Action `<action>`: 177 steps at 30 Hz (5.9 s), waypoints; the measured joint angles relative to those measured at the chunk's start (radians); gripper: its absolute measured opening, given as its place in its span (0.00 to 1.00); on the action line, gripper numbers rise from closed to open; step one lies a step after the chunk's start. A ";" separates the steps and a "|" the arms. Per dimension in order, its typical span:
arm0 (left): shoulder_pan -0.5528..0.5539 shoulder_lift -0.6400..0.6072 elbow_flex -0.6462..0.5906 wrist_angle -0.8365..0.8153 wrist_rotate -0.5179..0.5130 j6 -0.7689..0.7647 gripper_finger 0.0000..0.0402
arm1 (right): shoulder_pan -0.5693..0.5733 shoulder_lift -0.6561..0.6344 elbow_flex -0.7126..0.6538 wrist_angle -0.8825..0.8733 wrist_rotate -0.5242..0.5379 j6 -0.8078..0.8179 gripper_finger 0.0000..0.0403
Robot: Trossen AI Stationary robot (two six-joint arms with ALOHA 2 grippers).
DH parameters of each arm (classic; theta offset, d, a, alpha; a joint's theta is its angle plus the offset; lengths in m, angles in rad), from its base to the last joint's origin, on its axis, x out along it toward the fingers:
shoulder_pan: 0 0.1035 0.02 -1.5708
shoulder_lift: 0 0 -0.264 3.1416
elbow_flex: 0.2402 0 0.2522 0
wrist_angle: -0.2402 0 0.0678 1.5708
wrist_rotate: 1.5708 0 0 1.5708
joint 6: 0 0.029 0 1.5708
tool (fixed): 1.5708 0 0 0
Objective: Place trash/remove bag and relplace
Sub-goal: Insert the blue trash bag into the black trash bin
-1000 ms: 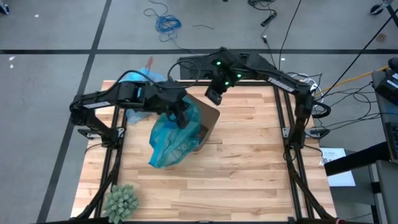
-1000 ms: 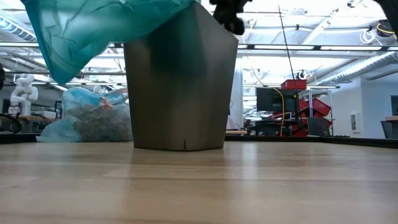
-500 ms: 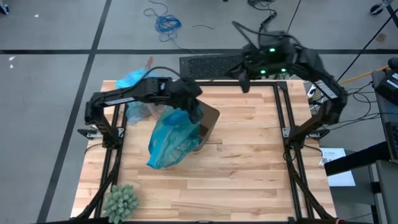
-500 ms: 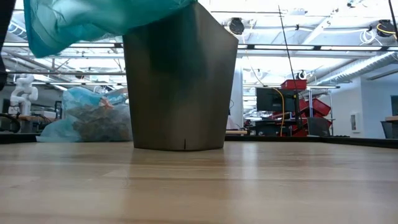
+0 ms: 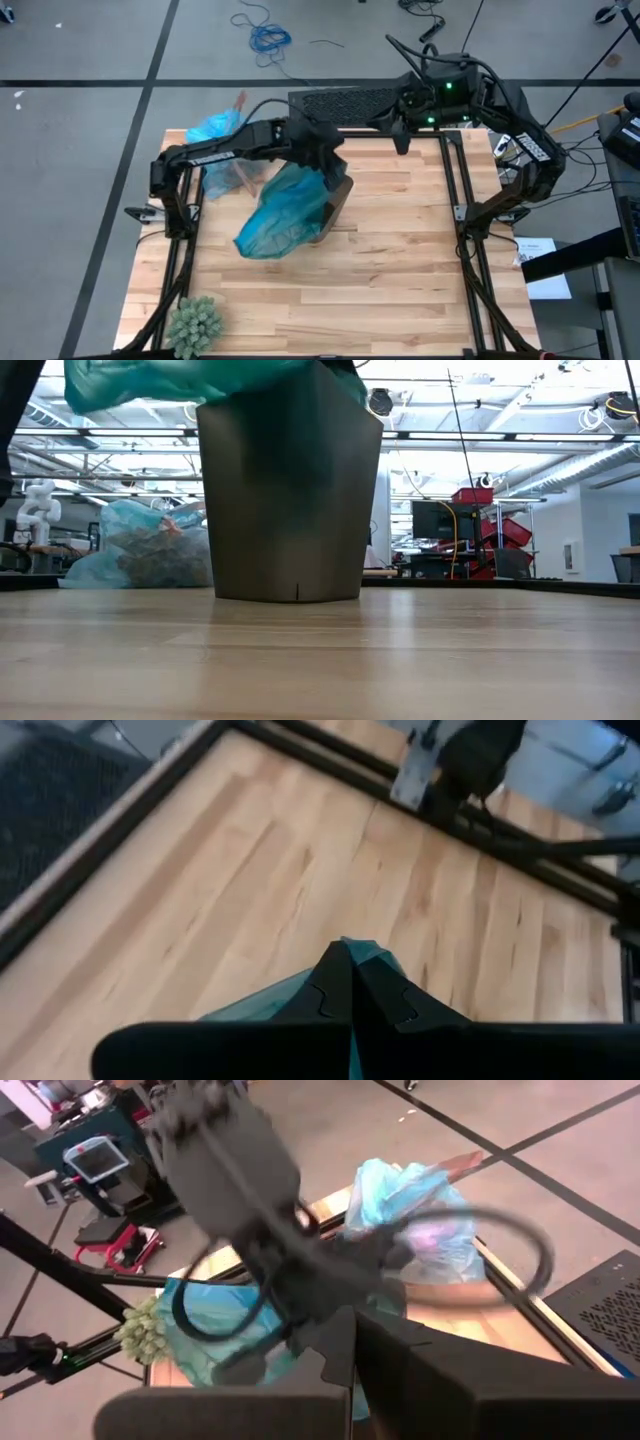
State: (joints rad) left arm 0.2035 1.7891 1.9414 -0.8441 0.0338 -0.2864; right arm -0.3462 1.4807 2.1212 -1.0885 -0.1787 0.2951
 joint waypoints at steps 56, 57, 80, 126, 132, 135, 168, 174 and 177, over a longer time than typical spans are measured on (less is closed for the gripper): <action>0.230 0.009 -0.109 0.185 0.150 -0.020 0.20 | 0.009 0.000 -0.001 0.076 -0.037 -0.103 0.11; 0.232 0.009 -0.096 0.183 0.150 -0.016 0.23 | 0.009 0.000 -0.001 0.076 -0.037 -0.105 0.14; 0.303 0.010 0.009 -0.019 0.127 0.015 0.45 | 0.008 0.000 -0.001 0.085 -0.037 -0.153 0.41; 0.422 -0.004 0.010 0.109 0.411 -0.012 0.46 | 0.374 0.165 -0.576 0.698 0.002 -0.410 0.00; 0.425 -0.004 0.010 0.118 0.410 -0.012 0.46 | 0.390 0.244 -0.575 0.724 -0.002 -0.386 0.00; 0.425 -0.004 0.010 0.118 0.410 -0.014 0.46 | 0.383 0.262 -0.575 0.707 0.018 -0.326 0.00; 0.403 -0.027 0.010 0.105 0.446 -0.049 0.45 | 0.328 0.263 -0.395 0.124 0.076 -0.022 0.00; 0.403 -0.066 0.010 0.106 0.439 -0.048 0.45 | 0.327 0.263 -0.348 0.062 0.076 -0.023 0.00; 0.403 -0.067 0.010 0.087 0.437 -0.035 0.45 | 0.325 0.263 -0.348 0.051 0.076 -0.026 0.00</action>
State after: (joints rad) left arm 0.6067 1.7221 1.9511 -0.7574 0.4707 -0.3216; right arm -0.0208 1.7435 1.7737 -1.0376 -0.1032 0.2691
